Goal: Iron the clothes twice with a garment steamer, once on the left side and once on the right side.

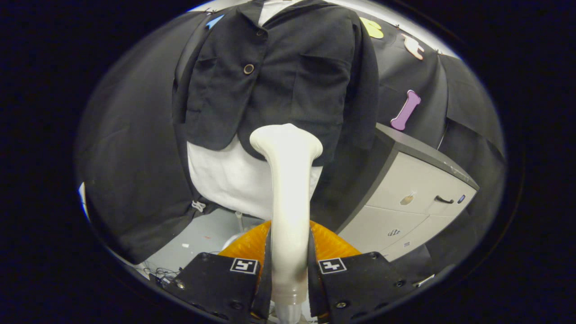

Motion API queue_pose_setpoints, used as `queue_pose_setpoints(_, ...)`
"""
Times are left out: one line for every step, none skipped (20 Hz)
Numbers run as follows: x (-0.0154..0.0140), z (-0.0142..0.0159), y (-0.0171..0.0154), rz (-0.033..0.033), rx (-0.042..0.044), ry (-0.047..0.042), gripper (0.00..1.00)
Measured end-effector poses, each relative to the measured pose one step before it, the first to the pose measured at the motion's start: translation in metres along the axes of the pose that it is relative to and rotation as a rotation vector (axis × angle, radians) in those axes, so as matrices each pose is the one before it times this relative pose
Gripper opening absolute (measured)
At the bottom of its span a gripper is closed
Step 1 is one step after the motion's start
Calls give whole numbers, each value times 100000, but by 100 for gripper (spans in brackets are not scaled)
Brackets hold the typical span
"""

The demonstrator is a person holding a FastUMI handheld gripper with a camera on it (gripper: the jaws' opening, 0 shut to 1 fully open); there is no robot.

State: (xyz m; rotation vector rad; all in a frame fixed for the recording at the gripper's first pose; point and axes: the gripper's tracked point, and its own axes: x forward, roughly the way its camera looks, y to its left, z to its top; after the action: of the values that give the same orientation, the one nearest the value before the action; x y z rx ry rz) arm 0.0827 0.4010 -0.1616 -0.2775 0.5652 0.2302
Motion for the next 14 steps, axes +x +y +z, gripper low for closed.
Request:
queue_pose_setpoints(227,-560,-14,46,-513,1186,36)
queue_pose_setpoints(42,-321,48,41,-162,900,36)
queue_pose_setpoints(78,-397,67,9,-185,680,36)
queue_pose_setpoints(-197,-19,72,115,80,201,36)
queue_pose_setpoints(-258,152,55,105,445,-699,36)
queue_pose_setpoints(-543,664,-4,-45,469,-1791,36)
queue_pose_setpoints(-669,957,-50,163,360,-2821,36)
queue_pose_setpoints(-815,1422,95,542,157,-3599,36)
queue_pose_setpoints(-1006,1743,192,817,848,-4337,36)
queue_pose_setpoints(-929,2063,226,741,920,-4944,36)
queue_pose_setpoints(-1006,2343,246,726,976,-5558,35)
queue_pose_setpoints(-588,2504,210,679,589,-5658,36)
queue_pose_setpoints(-585,2521,231,729,154,-5542,36)
queue_pose_setpoints(-313,2479,334,759,-122,-5238,36)
